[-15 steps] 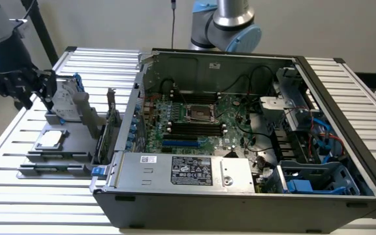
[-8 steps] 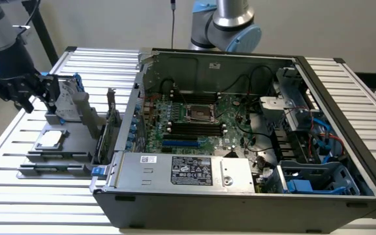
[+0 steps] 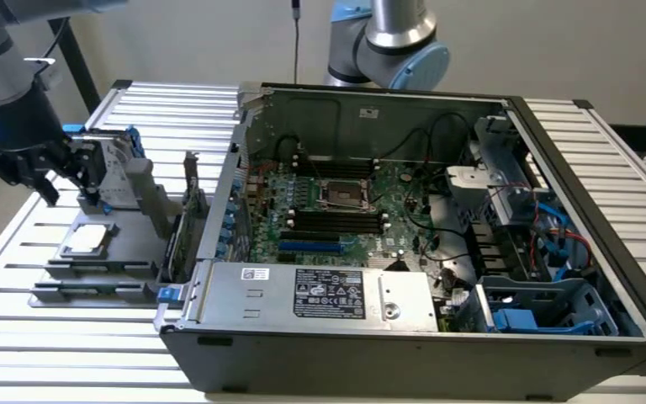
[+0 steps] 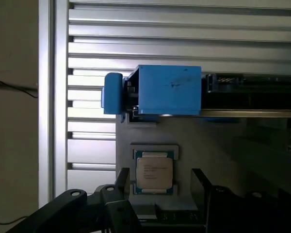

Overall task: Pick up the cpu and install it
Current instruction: 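Pick up the cpu and move it towards the insertion slot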

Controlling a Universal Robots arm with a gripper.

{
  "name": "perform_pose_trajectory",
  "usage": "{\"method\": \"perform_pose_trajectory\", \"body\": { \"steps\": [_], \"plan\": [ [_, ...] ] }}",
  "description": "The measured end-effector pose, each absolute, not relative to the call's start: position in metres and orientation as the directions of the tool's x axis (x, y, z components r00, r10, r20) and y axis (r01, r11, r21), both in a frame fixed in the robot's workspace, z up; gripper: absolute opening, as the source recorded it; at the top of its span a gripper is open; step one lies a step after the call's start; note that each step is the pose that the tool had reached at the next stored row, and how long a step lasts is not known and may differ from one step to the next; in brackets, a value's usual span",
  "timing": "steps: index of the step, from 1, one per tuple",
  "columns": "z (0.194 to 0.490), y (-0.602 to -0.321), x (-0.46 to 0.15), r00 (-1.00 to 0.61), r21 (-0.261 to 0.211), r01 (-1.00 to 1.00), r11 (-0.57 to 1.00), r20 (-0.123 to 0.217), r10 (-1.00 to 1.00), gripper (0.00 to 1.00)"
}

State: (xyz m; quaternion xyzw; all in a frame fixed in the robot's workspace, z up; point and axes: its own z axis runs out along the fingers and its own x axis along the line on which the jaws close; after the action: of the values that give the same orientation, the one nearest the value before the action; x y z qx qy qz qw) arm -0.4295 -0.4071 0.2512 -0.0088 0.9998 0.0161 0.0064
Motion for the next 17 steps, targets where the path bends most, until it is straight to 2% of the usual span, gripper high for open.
{"method": "perform_pose_trajectory", "body": {
  "steps": [17],
  "plan": [
    [0.220,-0.425,-0.428,-1.000,0.032,-0.012,0.999,-0.013,-0.012,0.62]
  ]
}}
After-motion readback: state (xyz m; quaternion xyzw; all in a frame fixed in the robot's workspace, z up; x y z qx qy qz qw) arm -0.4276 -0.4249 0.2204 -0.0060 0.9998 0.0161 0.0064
